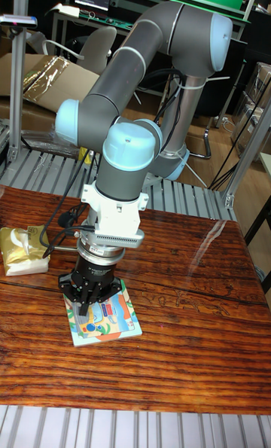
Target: Assemble one piece of a puzzle
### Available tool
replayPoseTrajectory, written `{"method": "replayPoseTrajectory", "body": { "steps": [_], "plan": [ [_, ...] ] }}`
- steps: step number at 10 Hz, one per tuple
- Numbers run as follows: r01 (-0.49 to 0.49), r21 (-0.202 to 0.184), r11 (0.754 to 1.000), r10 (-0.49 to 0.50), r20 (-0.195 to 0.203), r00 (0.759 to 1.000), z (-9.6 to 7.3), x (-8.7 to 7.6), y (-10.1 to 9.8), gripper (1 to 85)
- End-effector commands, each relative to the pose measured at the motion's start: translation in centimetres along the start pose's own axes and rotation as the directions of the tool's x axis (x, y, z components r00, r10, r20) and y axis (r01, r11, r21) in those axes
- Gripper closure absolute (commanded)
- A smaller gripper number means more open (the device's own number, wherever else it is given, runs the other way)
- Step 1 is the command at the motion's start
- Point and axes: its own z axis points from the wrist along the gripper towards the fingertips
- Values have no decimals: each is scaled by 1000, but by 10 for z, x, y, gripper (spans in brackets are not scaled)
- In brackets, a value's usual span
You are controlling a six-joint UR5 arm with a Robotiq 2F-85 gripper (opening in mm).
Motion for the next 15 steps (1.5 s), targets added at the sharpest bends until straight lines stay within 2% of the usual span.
{"method": "replayPoseTrajectory", "body": {
  "steps": [1, 3, 4, 7, 11, 15],
  "plan": [
    [-18, -13, 1000, 18, 5, 1000, -1, -2, 2, 823],
    [-32, -10, 999, 32, 5, 999, -1, -1, 1, 823],
    [-35, 5, 999, 35, 0, 999, -1, 0, -3, 830],
    [-31, 5, 1000, 31, 19, 999, -1, -5, -3, 830],
    [-15, 8, 1000, 15, -33, 999, -1, 9, -3, 837],
    [-16, 19, 1000, 16, -40, 999, -1, 10, -6, 843]
  ]
}}
